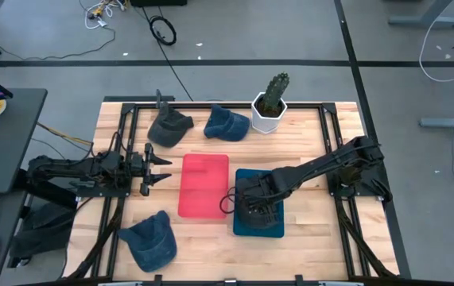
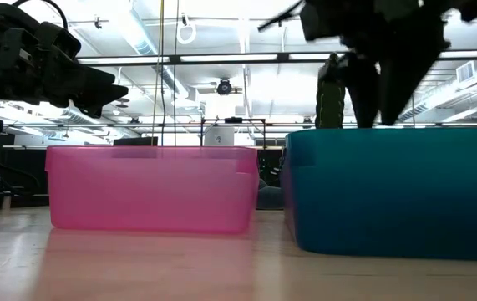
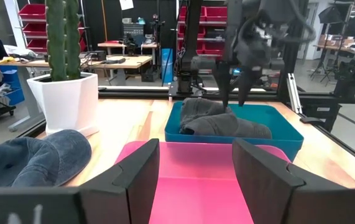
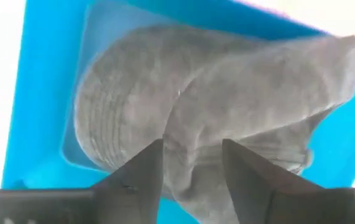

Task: Pick & Place hat
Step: Put the black cap into the blue bin

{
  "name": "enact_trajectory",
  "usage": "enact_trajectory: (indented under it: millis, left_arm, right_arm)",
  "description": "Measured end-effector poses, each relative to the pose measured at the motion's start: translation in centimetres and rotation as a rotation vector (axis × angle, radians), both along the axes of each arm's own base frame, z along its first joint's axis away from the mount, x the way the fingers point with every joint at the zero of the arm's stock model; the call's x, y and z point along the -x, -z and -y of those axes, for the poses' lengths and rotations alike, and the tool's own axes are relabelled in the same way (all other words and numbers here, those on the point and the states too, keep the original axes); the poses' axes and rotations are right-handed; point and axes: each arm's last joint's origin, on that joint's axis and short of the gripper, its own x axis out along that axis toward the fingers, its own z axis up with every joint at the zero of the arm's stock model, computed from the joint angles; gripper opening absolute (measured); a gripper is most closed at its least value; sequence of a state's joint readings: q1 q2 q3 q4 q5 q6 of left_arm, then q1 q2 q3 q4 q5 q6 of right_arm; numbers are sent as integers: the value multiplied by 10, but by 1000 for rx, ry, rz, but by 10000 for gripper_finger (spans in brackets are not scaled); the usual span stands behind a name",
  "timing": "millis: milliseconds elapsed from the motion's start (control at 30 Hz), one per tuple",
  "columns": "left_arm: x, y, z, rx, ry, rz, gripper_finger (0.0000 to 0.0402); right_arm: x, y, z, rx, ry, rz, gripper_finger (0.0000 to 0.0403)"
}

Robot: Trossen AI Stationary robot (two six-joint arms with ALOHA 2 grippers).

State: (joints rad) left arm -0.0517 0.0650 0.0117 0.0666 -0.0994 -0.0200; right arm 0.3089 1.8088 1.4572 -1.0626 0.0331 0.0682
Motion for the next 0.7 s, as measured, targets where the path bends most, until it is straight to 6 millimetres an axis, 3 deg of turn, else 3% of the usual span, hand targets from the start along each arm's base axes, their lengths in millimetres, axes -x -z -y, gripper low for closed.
enact_trajectory:
  millis: [233,700]
  left_arm:
    - [0,0,0,0,0,1,206]
    - [0,-1,0,32,1,10,206]
  right_arm:
    - [-13,-24,-1,22,-10,133,183]
    - [-35,-36,2,-45,117,374,176]
